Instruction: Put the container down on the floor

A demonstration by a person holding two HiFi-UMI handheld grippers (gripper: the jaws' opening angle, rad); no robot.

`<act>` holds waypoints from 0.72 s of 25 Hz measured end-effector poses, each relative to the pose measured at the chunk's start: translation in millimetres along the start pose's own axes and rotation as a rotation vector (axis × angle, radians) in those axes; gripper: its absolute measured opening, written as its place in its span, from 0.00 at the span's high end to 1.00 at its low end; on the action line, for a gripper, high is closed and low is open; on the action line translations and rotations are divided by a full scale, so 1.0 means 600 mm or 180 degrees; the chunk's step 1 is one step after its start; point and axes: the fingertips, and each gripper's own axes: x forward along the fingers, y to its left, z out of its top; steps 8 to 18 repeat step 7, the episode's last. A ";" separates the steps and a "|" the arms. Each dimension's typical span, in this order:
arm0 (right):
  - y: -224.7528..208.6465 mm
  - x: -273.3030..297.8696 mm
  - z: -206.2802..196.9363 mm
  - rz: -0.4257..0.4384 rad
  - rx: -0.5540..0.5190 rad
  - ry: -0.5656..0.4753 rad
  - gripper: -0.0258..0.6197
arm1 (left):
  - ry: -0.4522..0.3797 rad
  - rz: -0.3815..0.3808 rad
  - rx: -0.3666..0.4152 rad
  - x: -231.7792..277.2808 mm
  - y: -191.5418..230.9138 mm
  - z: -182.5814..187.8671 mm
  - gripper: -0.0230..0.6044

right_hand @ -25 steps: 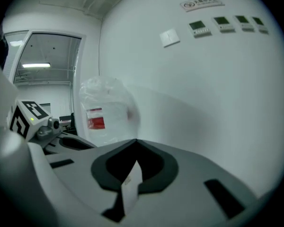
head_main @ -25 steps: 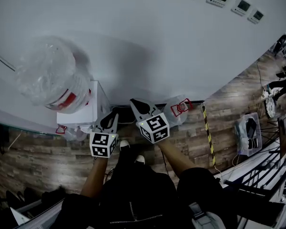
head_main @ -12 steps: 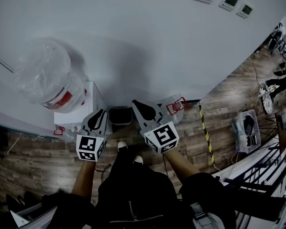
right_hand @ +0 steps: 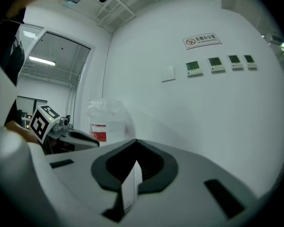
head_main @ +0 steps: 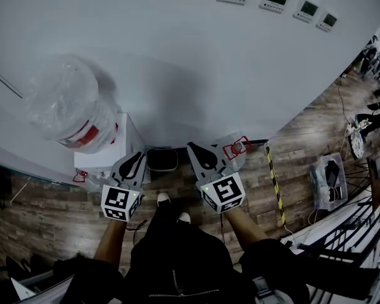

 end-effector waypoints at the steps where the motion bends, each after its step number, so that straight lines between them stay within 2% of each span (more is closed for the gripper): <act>1: 0.000 0.001 0.000 0.0002 -0.0011 0.0008 0.95 | -0.0009 -0.0002 0.0007 0.001 0.000 0.003 0.89; 18: 0.001 0.004 -0.009 0.0005 -0.0019 0.0051 0.95 | -0.0034 0.0000 0.0037 0.004 -0.002 0.006 0.89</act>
